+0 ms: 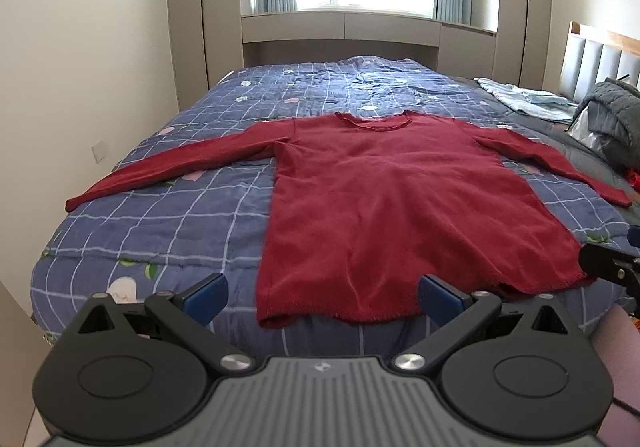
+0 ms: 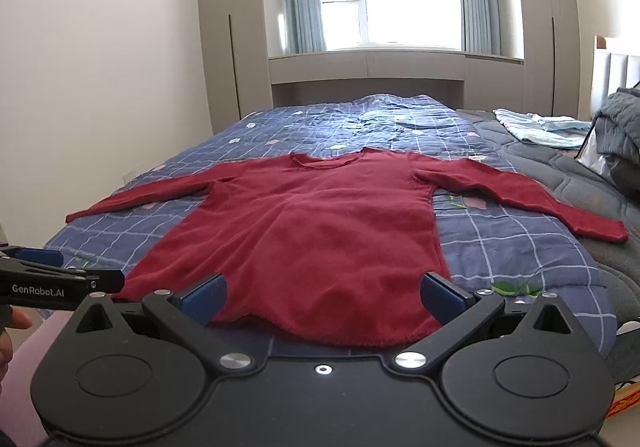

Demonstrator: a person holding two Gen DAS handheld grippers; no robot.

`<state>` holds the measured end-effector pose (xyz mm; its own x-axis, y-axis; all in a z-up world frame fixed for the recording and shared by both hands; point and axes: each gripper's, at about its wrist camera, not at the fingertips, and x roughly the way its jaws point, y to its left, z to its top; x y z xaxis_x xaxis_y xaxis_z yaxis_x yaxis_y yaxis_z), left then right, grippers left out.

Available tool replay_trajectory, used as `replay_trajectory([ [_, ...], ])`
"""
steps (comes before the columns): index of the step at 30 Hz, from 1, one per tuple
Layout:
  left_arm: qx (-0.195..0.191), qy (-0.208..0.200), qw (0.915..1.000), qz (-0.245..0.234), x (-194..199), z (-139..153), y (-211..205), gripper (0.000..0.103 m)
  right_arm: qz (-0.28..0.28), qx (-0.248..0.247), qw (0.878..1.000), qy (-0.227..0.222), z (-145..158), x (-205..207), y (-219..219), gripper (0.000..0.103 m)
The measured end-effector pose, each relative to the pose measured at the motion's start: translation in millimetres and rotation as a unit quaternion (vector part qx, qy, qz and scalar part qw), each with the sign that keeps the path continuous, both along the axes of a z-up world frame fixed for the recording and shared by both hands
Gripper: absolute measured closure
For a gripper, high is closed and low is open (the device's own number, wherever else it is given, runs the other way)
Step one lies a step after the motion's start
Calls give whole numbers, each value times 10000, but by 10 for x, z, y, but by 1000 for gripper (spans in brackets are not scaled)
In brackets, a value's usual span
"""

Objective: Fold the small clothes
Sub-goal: 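Reach the right tool to the sweater's sleeve cuff and grasp it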

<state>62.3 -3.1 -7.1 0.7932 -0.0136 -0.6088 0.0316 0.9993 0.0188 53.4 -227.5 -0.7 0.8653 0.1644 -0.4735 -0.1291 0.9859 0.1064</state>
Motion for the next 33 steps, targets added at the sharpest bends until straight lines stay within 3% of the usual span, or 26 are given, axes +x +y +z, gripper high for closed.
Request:
replay_trajectory([
  [10,370,359,9986,101,707,58,-111,0,-346,657,9972,91,-189,642,-296,0],
  [18,398,461,9981,129,1515,134,-304,0,-943,384,9924,692,-265,1401,-650,0],
  [23,373,503,9980,-73,2041,213,-557,0,-1362,323,9882,623,-348,1706,-1049,0],
  [29,631,389,9954,-608,2595,140,-1090,0,-2283,213,9712,652,-500,1951,-1681,0],
  [33,464,334,9941,-925,2911,-7,-1445,0,-2931,426,9538,511,-566,1979,-2170,0],
])
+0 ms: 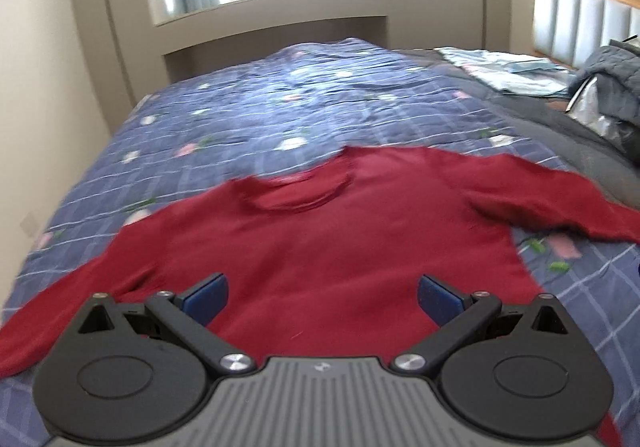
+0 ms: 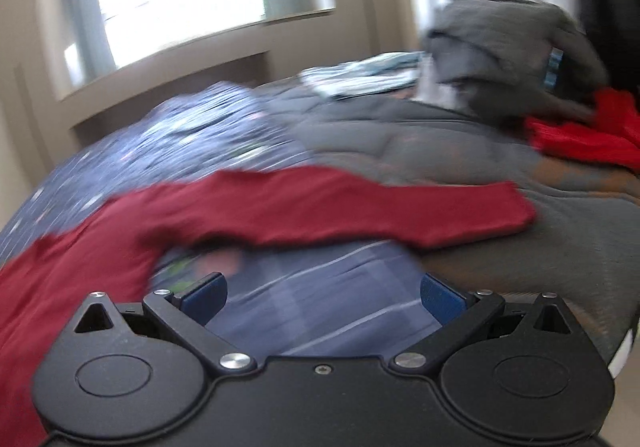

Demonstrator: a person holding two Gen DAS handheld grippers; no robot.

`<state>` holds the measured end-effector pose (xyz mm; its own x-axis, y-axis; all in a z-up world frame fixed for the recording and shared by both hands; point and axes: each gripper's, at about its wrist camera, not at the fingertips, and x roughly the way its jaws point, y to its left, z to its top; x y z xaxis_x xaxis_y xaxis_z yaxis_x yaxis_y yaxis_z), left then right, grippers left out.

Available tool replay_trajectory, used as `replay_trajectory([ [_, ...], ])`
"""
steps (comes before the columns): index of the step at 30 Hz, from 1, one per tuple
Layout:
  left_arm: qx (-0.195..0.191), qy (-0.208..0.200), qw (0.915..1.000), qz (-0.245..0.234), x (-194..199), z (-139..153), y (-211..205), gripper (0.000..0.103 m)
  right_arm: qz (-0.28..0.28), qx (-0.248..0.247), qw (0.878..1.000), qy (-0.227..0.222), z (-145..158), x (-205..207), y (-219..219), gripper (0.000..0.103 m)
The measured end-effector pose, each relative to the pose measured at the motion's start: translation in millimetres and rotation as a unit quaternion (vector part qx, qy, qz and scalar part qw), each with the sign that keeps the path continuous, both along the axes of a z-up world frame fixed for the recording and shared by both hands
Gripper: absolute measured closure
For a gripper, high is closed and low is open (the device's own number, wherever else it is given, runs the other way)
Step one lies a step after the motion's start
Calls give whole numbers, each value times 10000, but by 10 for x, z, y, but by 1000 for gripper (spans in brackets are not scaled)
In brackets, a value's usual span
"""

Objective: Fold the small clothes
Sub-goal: 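Reach the right tool to the sweater's sleeve cuff and grasp it, then carry the sleeve across the sweater body and release it with the right tool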

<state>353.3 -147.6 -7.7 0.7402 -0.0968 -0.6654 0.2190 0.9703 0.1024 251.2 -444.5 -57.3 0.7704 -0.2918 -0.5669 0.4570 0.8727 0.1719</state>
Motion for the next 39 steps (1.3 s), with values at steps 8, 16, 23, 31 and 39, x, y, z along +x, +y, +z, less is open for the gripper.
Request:
replay_trajectory([
  [8,-190,468,9983,-282,291,-408,-390,0,-1401,881,9862,-88,-265,68,-1113,1],
  [16,287,667,9973,-60,407,-551,-401,0,-2185,1826,9566,-623,-467,65,-1740,28],
  [23,-27,725,9968,322,515,-303,11,0,-2632,1747,9483,-298,-462,213,-1802,98],
  [31,-605,551,9960,365,503,164,694,0,-1925,844,9759,-586,129,485,-1496,98],
  [39,-1255,238,9893,700,392,497,1416,1,164,255,9918,-1241,1077,1367,-441,98],
])
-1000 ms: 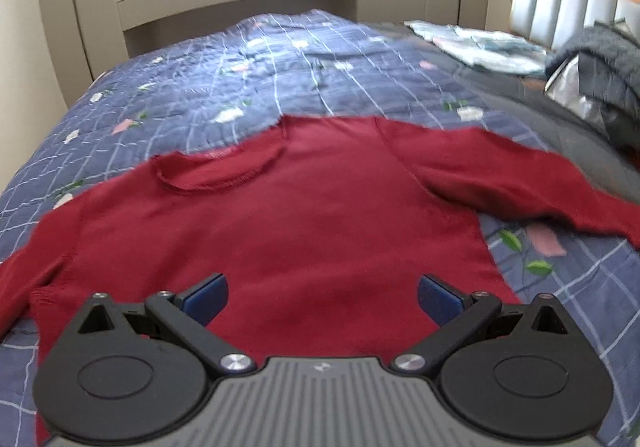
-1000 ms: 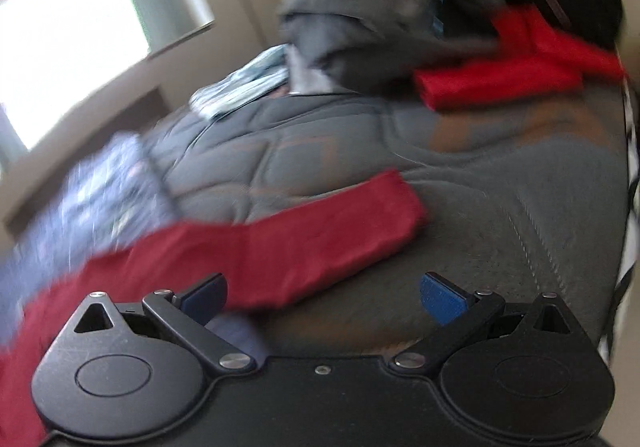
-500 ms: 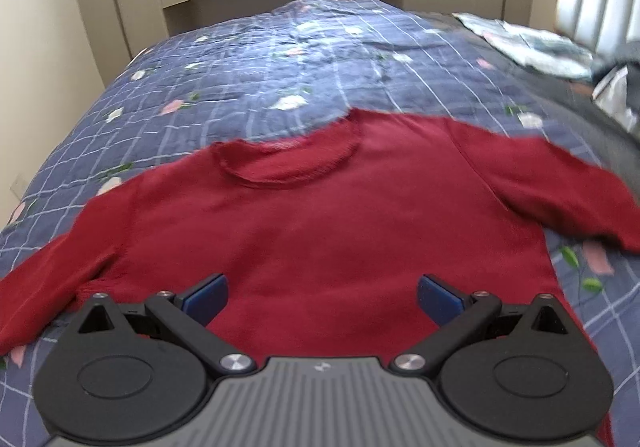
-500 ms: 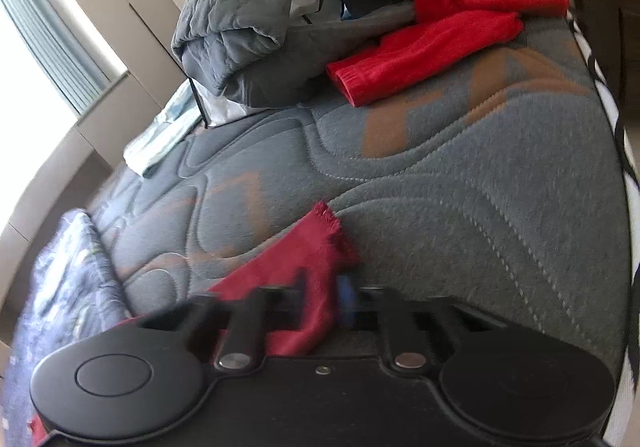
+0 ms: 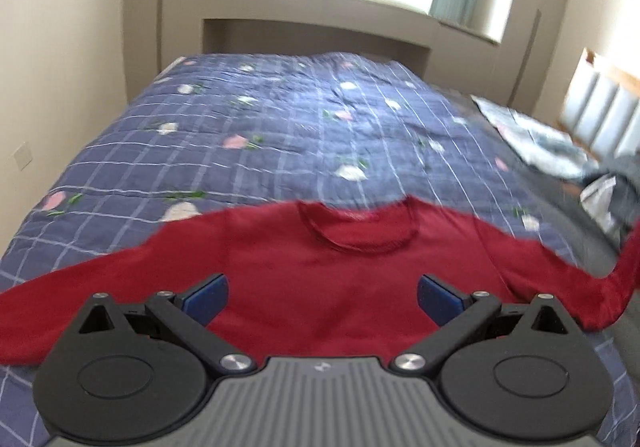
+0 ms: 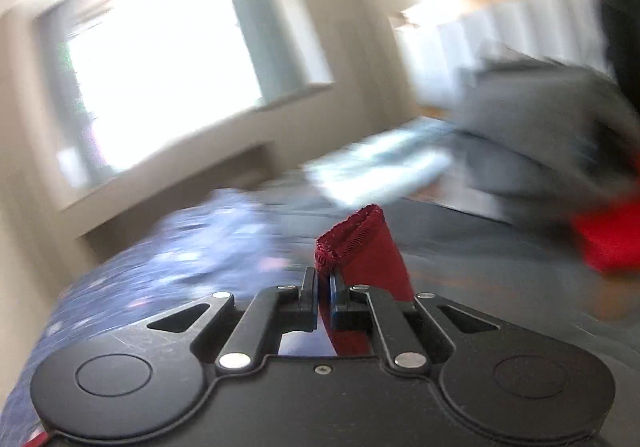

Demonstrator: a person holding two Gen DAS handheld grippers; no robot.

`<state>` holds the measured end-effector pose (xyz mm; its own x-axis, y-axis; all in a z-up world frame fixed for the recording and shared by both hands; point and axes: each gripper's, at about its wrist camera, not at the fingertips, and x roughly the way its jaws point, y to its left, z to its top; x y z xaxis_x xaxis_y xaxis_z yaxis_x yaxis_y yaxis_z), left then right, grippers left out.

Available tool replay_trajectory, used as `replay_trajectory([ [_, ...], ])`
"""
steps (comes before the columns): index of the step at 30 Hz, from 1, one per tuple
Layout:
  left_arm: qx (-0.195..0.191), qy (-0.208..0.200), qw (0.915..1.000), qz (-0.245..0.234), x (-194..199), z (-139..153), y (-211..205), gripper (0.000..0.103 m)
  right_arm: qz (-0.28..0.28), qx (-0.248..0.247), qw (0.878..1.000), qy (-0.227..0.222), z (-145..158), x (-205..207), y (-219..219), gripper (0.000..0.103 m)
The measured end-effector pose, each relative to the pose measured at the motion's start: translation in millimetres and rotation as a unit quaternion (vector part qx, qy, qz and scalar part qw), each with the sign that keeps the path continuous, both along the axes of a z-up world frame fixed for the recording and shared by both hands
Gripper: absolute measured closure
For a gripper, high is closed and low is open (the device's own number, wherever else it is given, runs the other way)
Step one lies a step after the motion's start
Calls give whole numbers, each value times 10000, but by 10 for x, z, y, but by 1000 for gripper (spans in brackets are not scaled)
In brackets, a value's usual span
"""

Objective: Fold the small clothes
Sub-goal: 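Carry the sleeve across the sweater body and release it with the right tool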

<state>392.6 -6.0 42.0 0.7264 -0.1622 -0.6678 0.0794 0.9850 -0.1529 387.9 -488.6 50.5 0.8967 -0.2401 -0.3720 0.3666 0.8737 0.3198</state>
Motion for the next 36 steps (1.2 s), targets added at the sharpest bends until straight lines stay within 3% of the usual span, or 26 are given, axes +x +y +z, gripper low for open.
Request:
replay_trajectory([
  [5,-184,-41,9990,408,-118,51,462,1,1431,-441,9883,-292,267,553,1091,98],
  [11,-172,-109,9957,900,-283,60,976,1,2712,-713,9597,-207,147,902,2257,98],
  [17,-242,-59,9893,1436,-340,-35,1450,1,3747,-892,9217,456,-406,1006,3336,98],
  [21,-381,31,9862,1610,-324,-138,1639,1,4404,-1226,8824,1109,-898,914,3928,98],
  [25,-368,71,9855,1656,-244,-231,1668,1,4753,-1569,8523,1518,-1190,808,4183,94],
  [28,-382,39,9861,1619,-124,-298,1583,1,4842,-1394,8490,1590,-1225,771,4149,68],
  [30,-443,2,9872,1535,-21,-353,1490,0,4887,-1275,8502,1486,-1218,789,4035,43],
  [33,-466,15,9892,1386,160,-458,1309,1,4797,-1360,8584,1205,-1074,687,3724,23],
  [36,-339,17,9927,1159,373,-624,1062,0,4385,-1642,8779,1004,-963,627,3277,10],
])
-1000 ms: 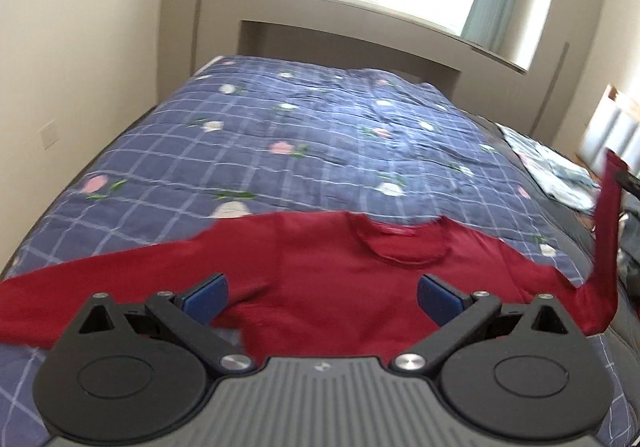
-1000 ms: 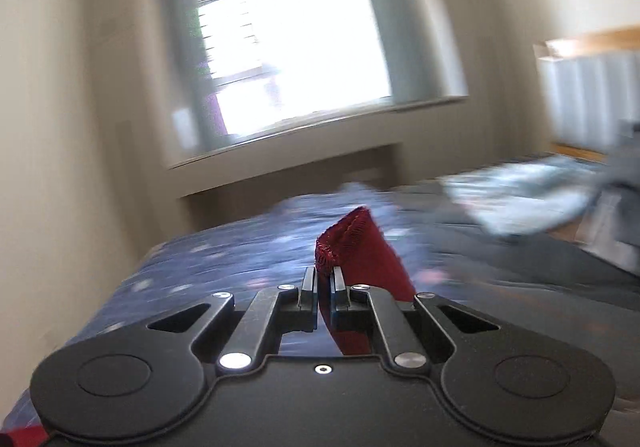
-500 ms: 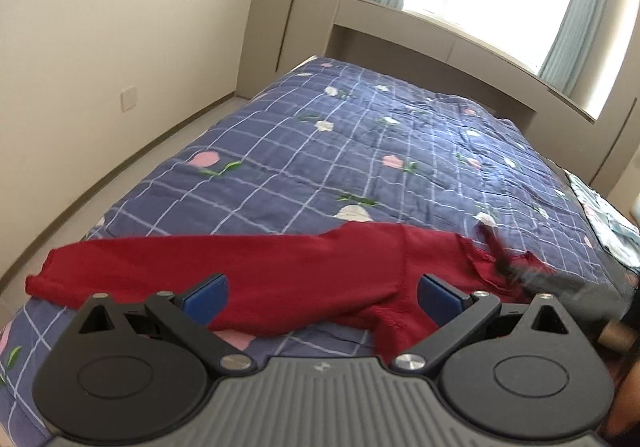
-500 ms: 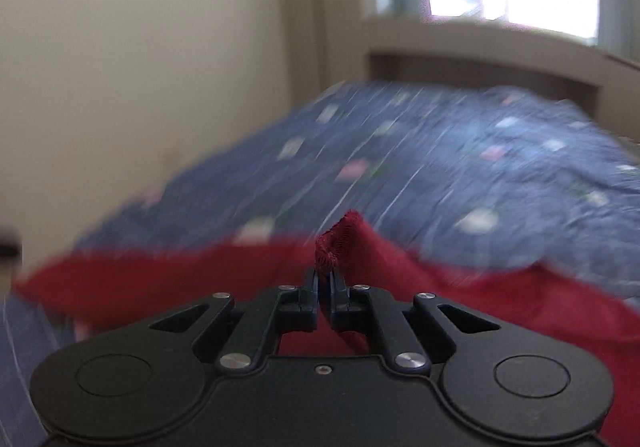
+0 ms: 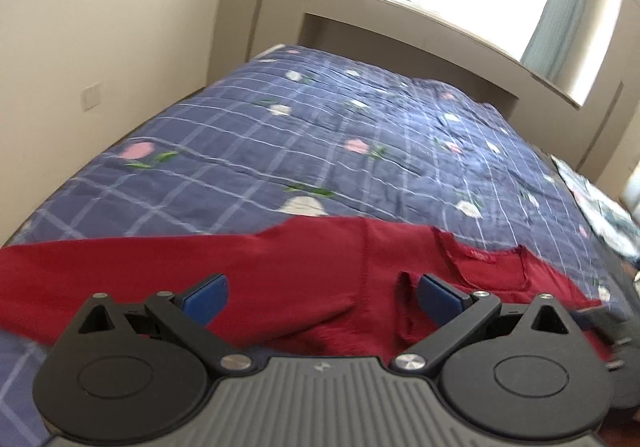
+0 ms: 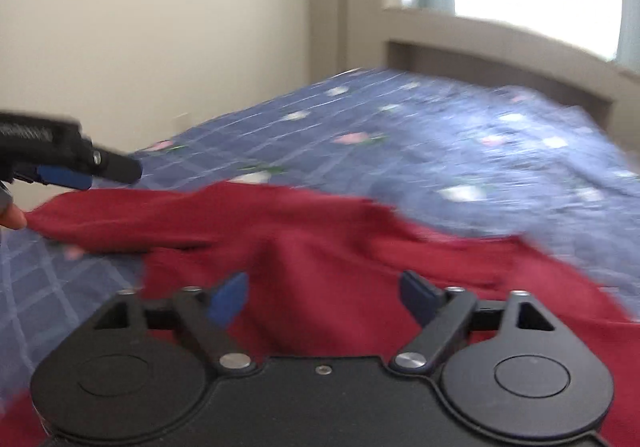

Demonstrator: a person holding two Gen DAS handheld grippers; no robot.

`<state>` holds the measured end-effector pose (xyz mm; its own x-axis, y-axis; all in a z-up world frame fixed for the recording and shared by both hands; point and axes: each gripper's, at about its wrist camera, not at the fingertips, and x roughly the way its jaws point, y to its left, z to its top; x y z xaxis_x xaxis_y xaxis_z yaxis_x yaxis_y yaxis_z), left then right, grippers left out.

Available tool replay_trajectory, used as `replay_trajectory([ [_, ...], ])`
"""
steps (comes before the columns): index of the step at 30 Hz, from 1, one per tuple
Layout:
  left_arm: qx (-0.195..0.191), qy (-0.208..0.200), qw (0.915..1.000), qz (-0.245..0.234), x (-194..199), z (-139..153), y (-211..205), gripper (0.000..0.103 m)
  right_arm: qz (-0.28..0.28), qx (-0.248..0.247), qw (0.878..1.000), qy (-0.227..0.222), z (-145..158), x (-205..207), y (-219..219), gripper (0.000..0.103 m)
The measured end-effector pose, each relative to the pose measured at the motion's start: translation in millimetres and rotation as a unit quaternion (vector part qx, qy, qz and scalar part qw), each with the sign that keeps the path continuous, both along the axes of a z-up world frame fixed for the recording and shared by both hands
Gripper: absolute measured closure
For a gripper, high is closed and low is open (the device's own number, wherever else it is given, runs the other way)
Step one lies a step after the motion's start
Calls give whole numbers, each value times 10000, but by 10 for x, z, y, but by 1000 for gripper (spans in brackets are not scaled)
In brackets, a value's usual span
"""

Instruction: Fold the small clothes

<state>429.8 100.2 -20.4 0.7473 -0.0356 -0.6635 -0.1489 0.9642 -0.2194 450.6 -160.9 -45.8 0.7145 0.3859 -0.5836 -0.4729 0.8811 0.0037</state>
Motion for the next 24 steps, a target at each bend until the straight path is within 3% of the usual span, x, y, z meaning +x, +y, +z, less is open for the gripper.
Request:
replay_trajectory([
  [3,152,63,9994,-296,209,-184,-291,0,-697,-319,9963,-398,25,-29,-516,1],
  [5,157,1,9988,-454,315,-302,-476,0,-1283,-667,9875,-624,-28,-7,-873,1],
  [10,472,49,9977,-490,557,-593,-899,0,-2387,-1024,9645,-466,-312,208,-1667,1],
  [15,1079,423,9931,-191,681,-788,-1010,0,-2762,-850,9571,-224,-518,409,-2136,1],
  [19,888,472,9949,-13,674,-822,-912,0,-2957,-1226,9470,-280,-613,526,-2252,1],
  [22,888,487,9949,-12,675,-821,-869,0,-3244,-1271,9369,-293,-588,490,-2380,2],
  [24,875,495,9949,-40,666,-804,-858,1,-3269,-1178,9373,-245,-528,355,-2438,2],
])
